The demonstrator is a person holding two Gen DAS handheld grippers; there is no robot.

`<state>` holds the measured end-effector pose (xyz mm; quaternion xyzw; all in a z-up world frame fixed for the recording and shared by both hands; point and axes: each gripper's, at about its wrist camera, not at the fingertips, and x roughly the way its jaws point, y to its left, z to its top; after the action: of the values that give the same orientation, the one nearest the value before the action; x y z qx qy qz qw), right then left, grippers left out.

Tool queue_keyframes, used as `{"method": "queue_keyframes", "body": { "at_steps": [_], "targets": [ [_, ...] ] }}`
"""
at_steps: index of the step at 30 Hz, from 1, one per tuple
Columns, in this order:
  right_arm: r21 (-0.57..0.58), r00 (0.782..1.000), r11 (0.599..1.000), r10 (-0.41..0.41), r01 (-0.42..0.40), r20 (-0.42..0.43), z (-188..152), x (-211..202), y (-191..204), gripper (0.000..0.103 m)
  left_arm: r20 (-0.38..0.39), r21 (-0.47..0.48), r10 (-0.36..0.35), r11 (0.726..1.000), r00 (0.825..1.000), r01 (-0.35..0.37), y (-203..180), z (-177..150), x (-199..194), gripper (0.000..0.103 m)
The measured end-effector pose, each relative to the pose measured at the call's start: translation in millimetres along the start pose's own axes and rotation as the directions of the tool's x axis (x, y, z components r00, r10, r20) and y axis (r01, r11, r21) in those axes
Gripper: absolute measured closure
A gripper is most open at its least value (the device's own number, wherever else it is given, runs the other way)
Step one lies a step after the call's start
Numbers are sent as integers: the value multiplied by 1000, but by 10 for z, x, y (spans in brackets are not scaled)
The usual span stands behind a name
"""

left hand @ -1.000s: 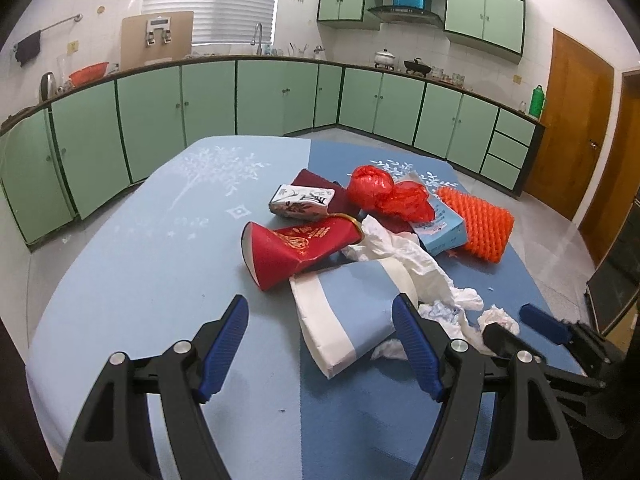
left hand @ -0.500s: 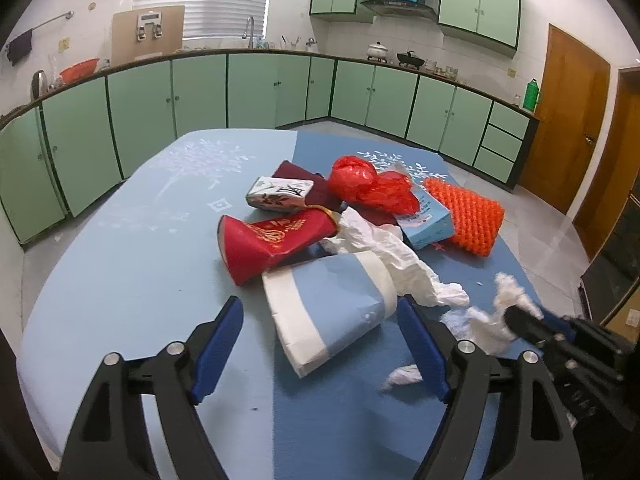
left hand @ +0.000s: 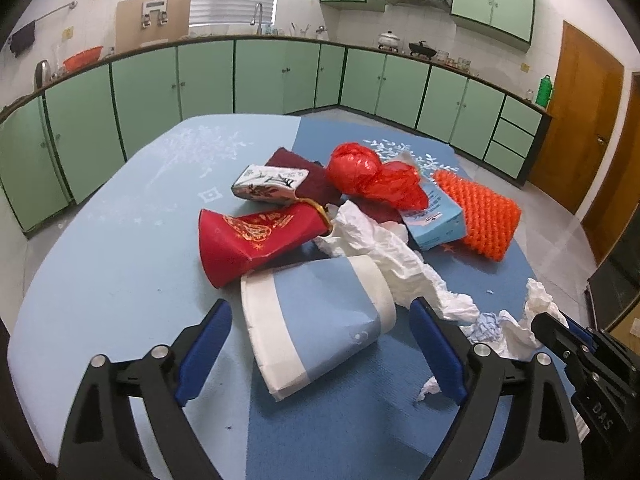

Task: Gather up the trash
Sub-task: 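Grasp the white tissue with the right gripper while the left grasps the light-blue paper cup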

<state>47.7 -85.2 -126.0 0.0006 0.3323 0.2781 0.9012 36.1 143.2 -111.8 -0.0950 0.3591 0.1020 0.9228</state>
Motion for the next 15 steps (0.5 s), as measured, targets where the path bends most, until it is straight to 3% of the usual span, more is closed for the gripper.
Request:
{"method": "queue_keyframes", "body": {
  "at_steps": [4, 8, 15],
  "targets": [
    [6, 1000, 1000, 3, -3, -8, 7, 43, -20, 89, -29, -10, -5, 1000, 1000, 5, 12, 4, 89, 15],
    [8, 1000, 1000, 4, -4, -9, 11, 52, -36, 89, -43, -14, -21, 1000, 999, 21, 12, 6, 135, 25],
    [10, 1000, 1000, 8, -9, 3, 45, 3, -39, 89, -5, 4, -16, 1000, 1000, 16, -35, -4, -1, 27]
  ]
}}
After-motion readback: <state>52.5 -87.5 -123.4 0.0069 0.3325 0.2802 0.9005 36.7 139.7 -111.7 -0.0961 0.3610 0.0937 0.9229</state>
